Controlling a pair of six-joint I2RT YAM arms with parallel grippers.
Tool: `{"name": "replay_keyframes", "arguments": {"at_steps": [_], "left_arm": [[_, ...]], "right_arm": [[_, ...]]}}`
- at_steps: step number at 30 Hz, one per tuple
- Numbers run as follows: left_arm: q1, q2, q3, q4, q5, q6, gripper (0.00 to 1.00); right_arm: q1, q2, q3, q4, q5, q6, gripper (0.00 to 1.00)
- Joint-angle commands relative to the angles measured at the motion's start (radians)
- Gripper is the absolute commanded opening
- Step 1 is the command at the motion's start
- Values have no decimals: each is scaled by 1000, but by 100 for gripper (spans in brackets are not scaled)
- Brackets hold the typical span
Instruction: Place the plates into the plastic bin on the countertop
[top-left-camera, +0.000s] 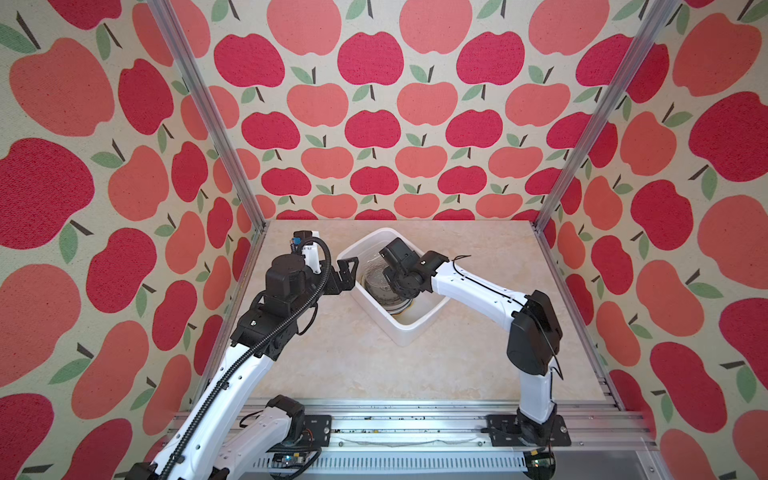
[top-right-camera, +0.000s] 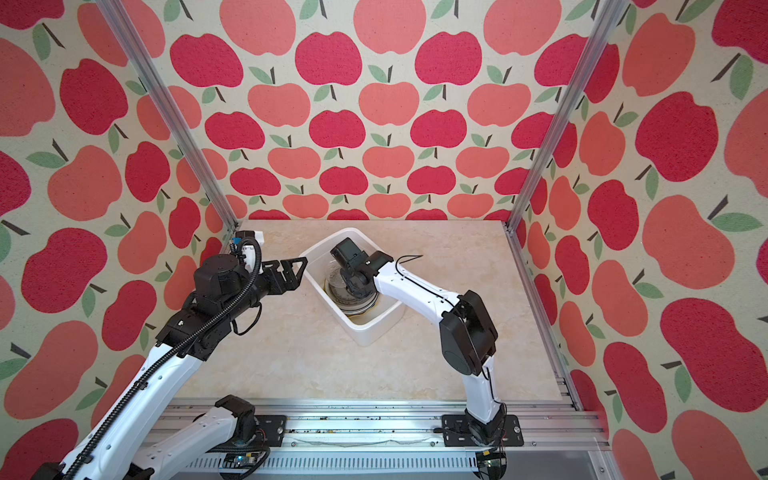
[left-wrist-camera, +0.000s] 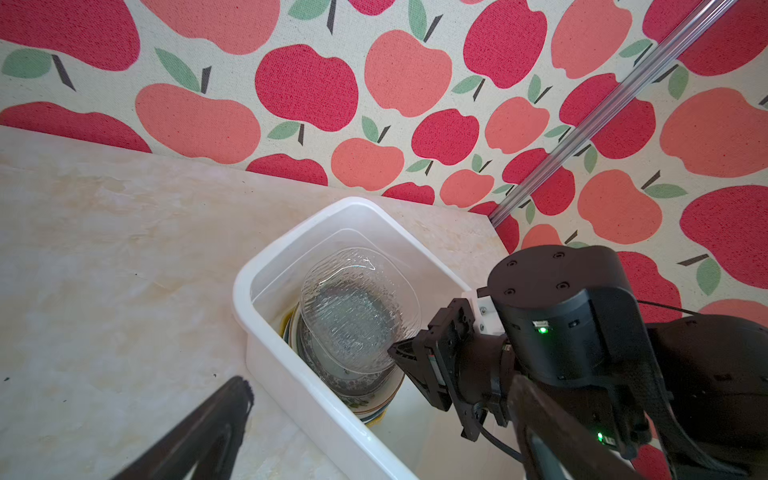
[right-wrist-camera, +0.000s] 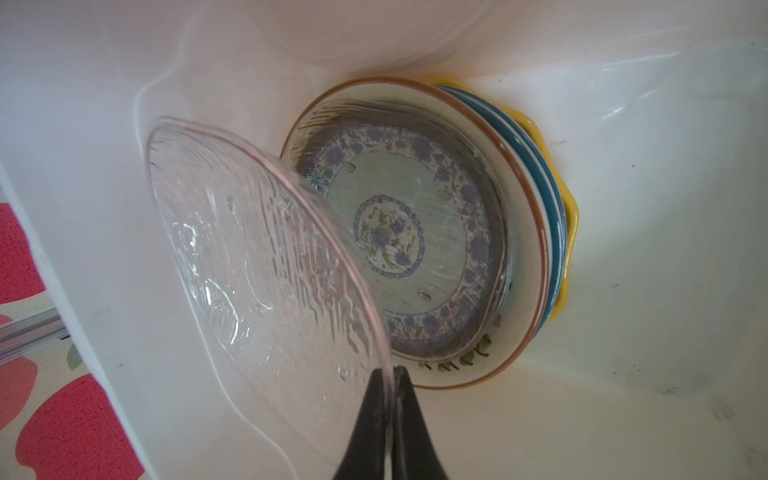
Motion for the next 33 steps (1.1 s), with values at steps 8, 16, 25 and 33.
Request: {"name": "replay_keyframes", "arguments": {"at_steps": [8, 16, 25, 33], "left_arm": [[2, -14, -18, 10, 11, 26, 99], [2, -5, -21, 20, 11, 21, 99], [2, 10, -12, 23, 15, 24, 99], [2, 3, -8, 11, 12, 28, 99]], "right_arm": [[16, -39, -122, 26, 32, 124, 0], [-13, -40, -181, 82, 7, 116, 0], [-35, -4, -159, 140, -41, 82, 15], [-31, -16, -130, 123, -28, 59, 40]]}}
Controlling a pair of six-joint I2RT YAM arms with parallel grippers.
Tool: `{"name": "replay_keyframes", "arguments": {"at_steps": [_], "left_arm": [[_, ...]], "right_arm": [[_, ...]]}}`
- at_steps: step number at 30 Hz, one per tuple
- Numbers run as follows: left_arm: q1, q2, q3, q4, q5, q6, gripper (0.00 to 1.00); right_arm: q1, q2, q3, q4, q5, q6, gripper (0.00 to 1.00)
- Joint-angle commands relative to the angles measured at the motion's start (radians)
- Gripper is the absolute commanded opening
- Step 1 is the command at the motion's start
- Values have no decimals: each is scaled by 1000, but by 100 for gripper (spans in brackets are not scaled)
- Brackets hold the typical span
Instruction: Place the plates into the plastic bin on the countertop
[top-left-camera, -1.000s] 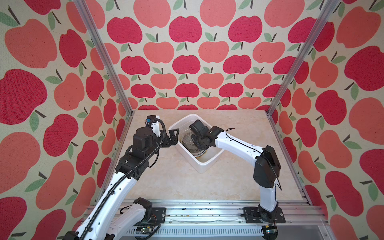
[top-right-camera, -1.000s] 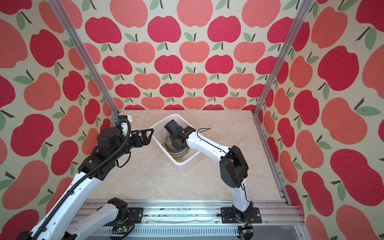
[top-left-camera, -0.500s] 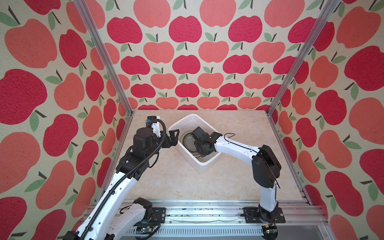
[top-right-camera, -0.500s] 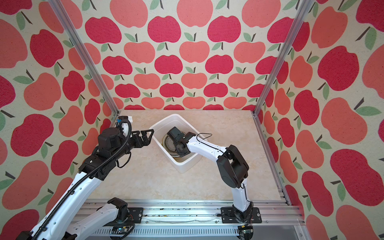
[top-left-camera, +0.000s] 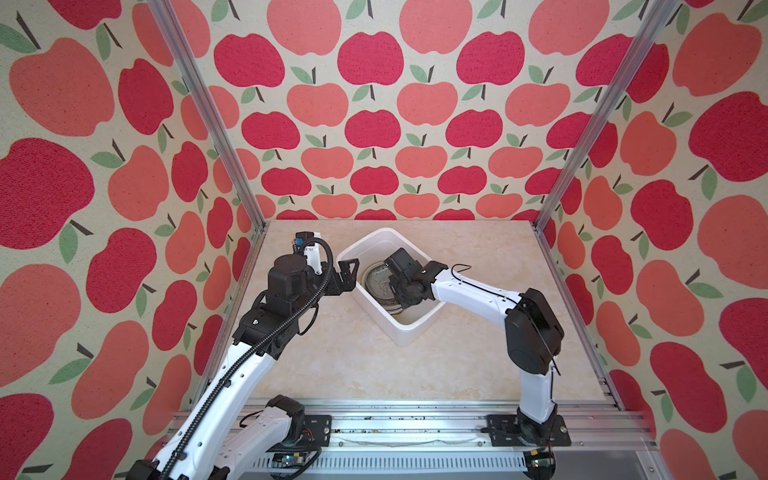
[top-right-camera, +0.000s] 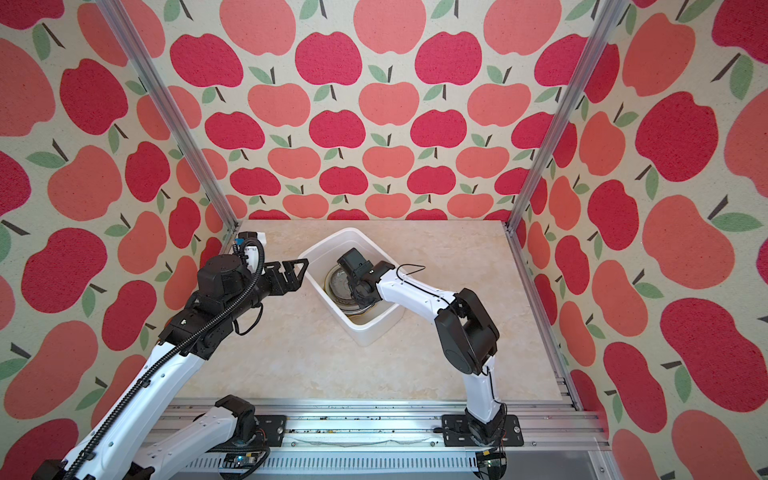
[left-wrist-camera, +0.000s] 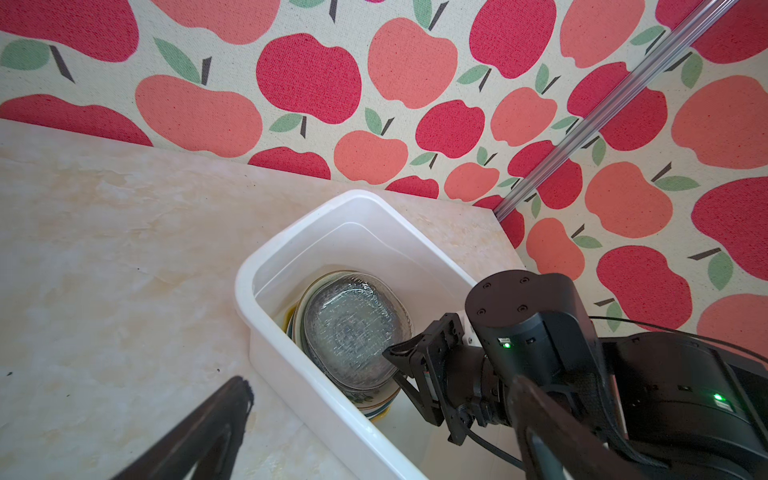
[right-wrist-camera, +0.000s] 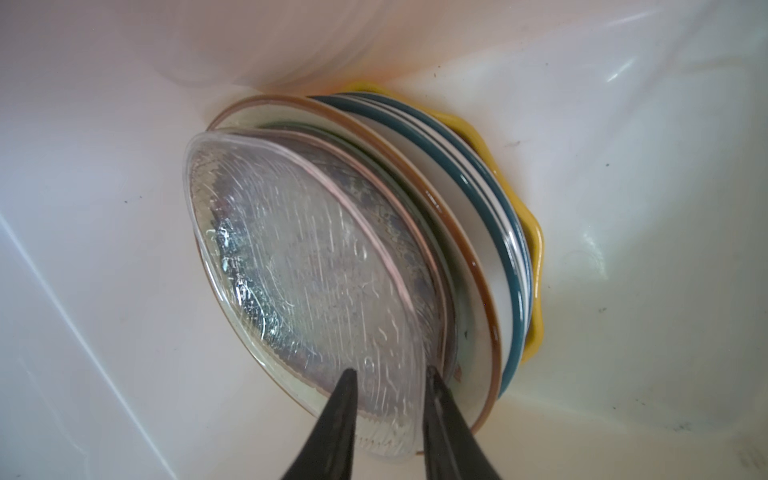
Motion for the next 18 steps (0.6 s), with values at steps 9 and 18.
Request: {"name": "replay_keyframes", "arguments": {"at_steps": [9, 18], "left_arm": [[3, -21, 21, -17, -3, 31, 99], [3, -40, 62, -63, -22, 54, 99]], "right_arm": [[18, -42, 175, -195, 67, -137, 89], [47, -99, 230, -186, 86, -242, 92]]}}
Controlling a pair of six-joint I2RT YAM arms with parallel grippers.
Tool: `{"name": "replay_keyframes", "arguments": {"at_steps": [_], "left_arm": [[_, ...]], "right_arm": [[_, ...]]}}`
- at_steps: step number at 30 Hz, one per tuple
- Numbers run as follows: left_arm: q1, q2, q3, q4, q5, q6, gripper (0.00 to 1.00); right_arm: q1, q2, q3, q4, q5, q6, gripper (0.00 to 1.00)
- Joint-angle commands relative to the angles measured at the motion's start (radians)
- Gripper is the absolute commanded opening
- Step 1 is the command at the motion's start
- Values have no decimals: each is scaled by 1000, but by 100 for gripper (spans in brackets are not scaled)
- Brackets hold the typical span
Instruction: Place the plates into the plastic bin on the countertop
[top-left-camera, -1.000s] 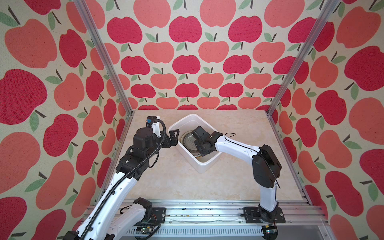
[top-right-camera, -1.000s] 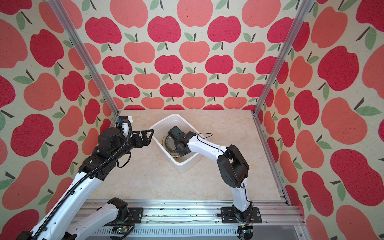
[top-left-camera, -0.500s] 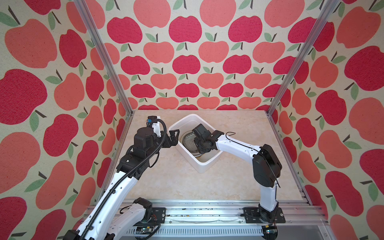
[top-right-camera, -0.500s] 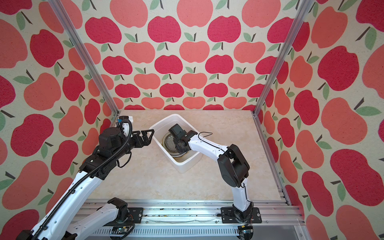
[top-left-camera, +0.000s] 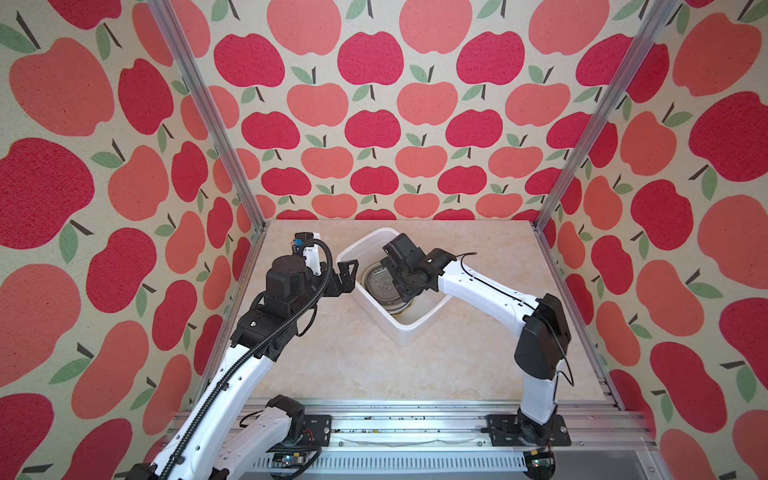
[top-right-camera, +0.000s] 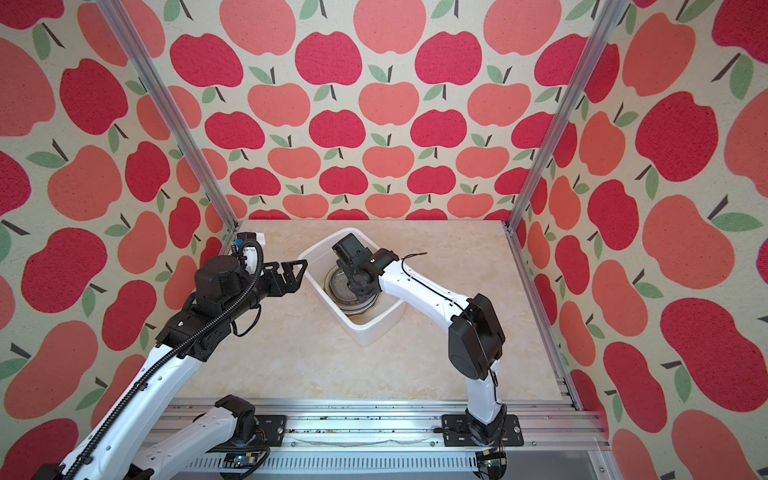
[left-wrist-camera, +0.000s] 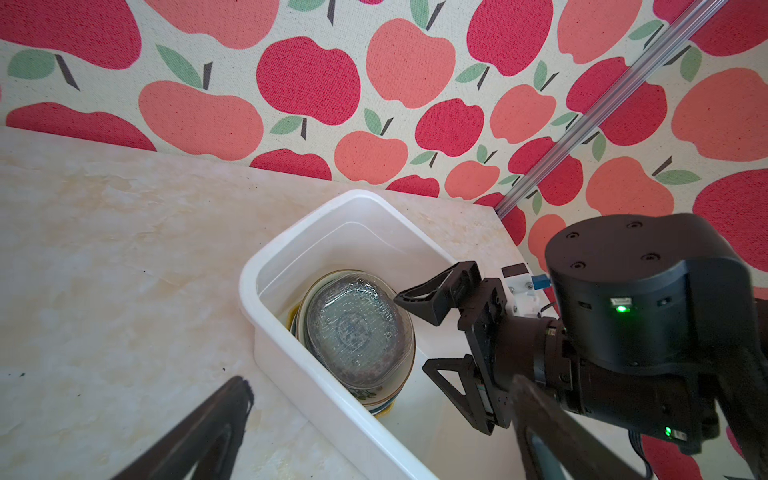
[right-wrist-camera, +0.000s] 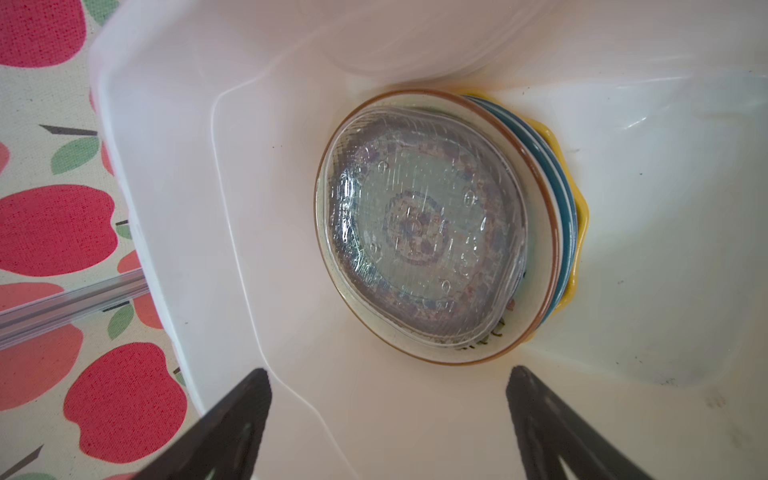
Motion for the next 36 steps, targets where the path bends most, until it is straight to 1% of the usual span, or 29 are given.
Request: {"name": "replay_keyframes", "arguments": {"at_steps": [1, 3, 5, 8, 9, 11, 12, 13, 14, 15, 17, 19, 21, 22, 24, 25, 26, 28, 29, 31, 33, 36], "left_arm": [[4, -28, 54, -48, -29, 42, 99], [4, -38, 64, -71, -57, 65, 99], [10, -50, 70, -99, -101, 89, 99], [40, -76, 63, -131, -189, 109, 99], [59, -89, 53, -135, -225, 107, 99], [107, -116, 14, -126, -274, 102, 99], [140, -130, -8, -120, -294, 90, 99], [177, -142, -33, -109, -295, 86, 99], [209, -151, -56, -98, -289, 86, 99], [249, -156, -86, -90, -286, 70, 99], [327, -161, -145, -67, -268, 49, 99], [410, -160, -222, -34, -246, 46, 99], [476, -156, -276, -28, -273, 29, 99], [509, -158, -313, -7, -273, 36, 99], [558, -167, -388, 55, -262, 85, 99], [575, -168, -428, 95, -264, 111, 99], [588, -167, -458, 124, -268, 121, 99], [616, -153, -529, 219, -235, 160, 99], [619, -143, -560, 262, -225, 171, 99], [627, -111, -630, 383, -205, 193, 99], [627, -63, -676, 491, -181, 200, 99], [631, 45, -700, 630, -149, 229, 99]], "right_arm": [[21, -59, 72, -51, 53, -142, 92], [32, -77, 127, -84, 102, -266, 91], [35, -93, 193, -119, 149, -441, 90], [41, -131, 279, -182, 243, -762, 89], [45, -160, 279, -188, 303, -879, 89], [43, -241, 217, -166, 404, -1066, 90], [35, -305, 143, -107, 438, -1186, 90], [19, -378, 47, -21, 450, -1302, 90], [-6, -446, -44, 50, 449, -1378, 90], [-45, -530, -147, 109, 444, -1428, 89], [-161, -681, -320, 192, 391, -1458, 86], [-300, -837, -510, 282, 334, -1498, 82], [-404, -970, -695, 407, 300, -1592, 81], [-457, -1028, -784, 463, 276, -1651, 81], [-548, -1101, -907, 488, 258, -1687, 84], [-601, -1123, -961, 487, 208, -1695, 85], [-641, -1135, -1007, 487, 184, -1692, 85], [-710, -1151, -1119, 543, 136, -1692, 86], [-729, -1152, -1170, 585, 125, -1692, 86], [-763, -1137, -1279, 727, 100, -1679, 86], [-786, -1080, -1347, 867, 75, -1674, 86], [-795, -924, -1380, 1058, 57, -1717, 89]]}}
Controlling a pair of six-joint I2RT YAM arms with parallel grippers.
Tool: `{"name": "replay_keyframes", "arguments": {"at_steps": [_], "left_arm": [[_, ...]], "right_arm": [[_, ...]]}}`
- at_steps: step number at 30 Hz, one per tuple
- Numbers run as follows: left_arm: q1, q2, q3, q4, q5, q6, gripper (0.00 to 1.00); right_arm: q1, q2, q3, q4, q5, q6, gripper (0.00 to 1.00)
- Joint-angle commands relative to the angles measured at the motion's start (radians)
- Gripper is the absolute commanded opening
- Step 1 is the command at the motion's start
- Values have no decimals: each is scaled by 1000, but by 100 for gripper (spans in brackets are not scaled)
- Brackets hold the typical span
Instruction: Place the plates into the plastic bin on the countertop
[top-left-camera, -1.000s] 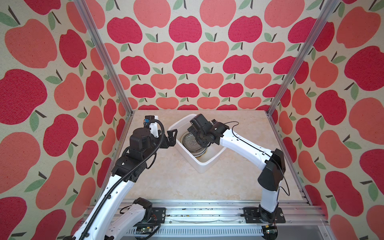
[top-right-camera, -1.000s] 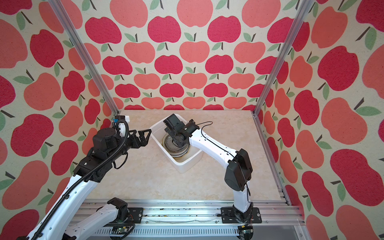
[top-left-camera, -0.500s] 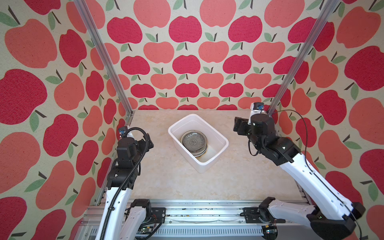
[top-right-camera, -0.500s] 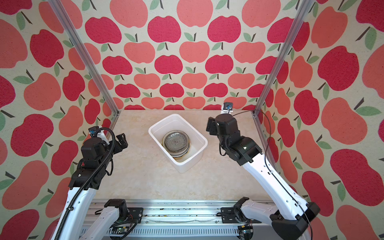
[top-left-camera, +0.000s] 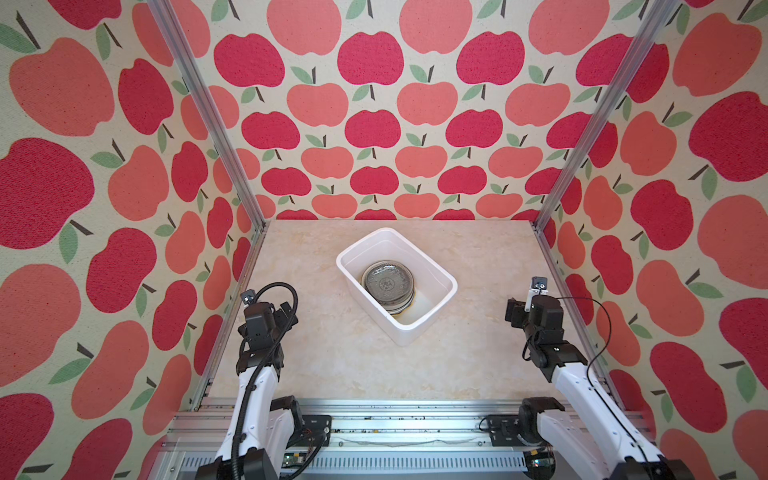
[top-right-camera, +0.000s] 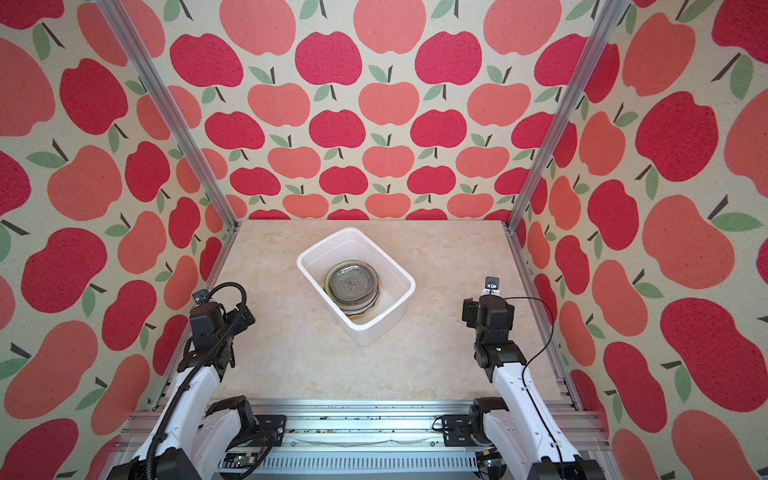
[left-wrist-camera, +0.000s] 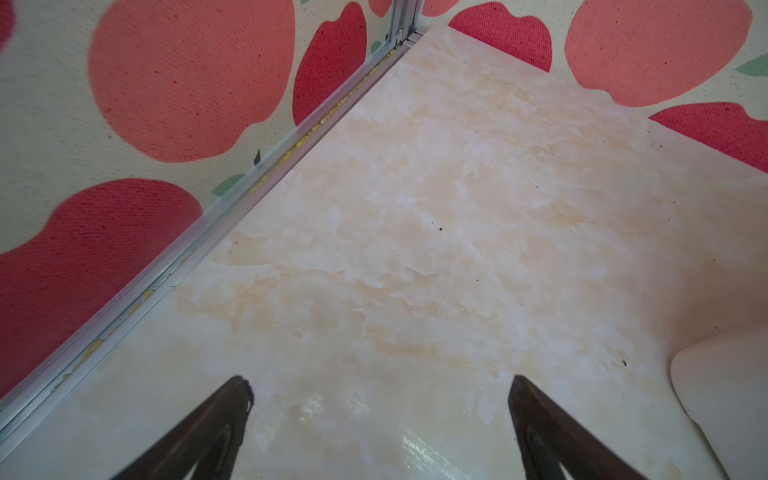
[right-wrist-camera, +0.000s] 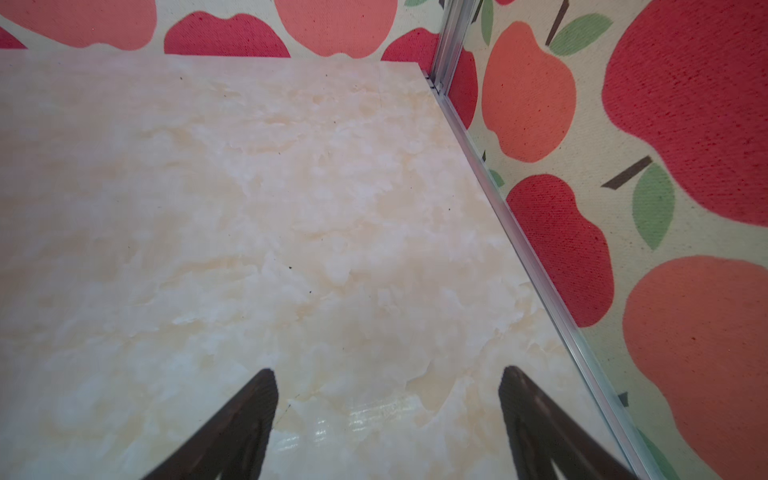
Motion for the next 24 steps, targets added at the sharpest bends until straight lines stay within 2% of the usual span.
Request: {"name": "replay_keyframes", "arguments": {"at_steps": [1, 7, 11, 15, 17, 18, 20, 21, 24], "left_arm": [[8, 88, -12, 254, 57, 59, 99], [22, 303, 16, 485, 129, 92, 99], [25, 456, 31, 646, 212, 85, 99], [17, 598, 32, 808, 229, 68, 99], [-24, 596, 84, 697, 218, 114, 99], [-57, 612, 88, 702, 211, 154, 99], [-118, 701, 53, 842, 227, 239, 99], [-115, 720, 29, 928, 199, 223, 99], [-138, 717, 33, 916, 105, 224, 99]], "right_arm": [[-8, 147, -16, 354, -64, -66, 90], [-16, 441, -7, 676, -138, -109, 91], [-18, 548, 1, 771, -171, -150, 92], [-27, 628, -36, 910, -206, -155, 94], [-27, 677, -57, 980, -196, -142, 94], [-27, 702, -64, 1044, -200, -153, 98], [-29, 684, -43, 962, -199, -145, 99], [-31, 682, -33, 945, -197, -140, 99], [-53, 689, -23, 931, -200, -112, 99]]}}
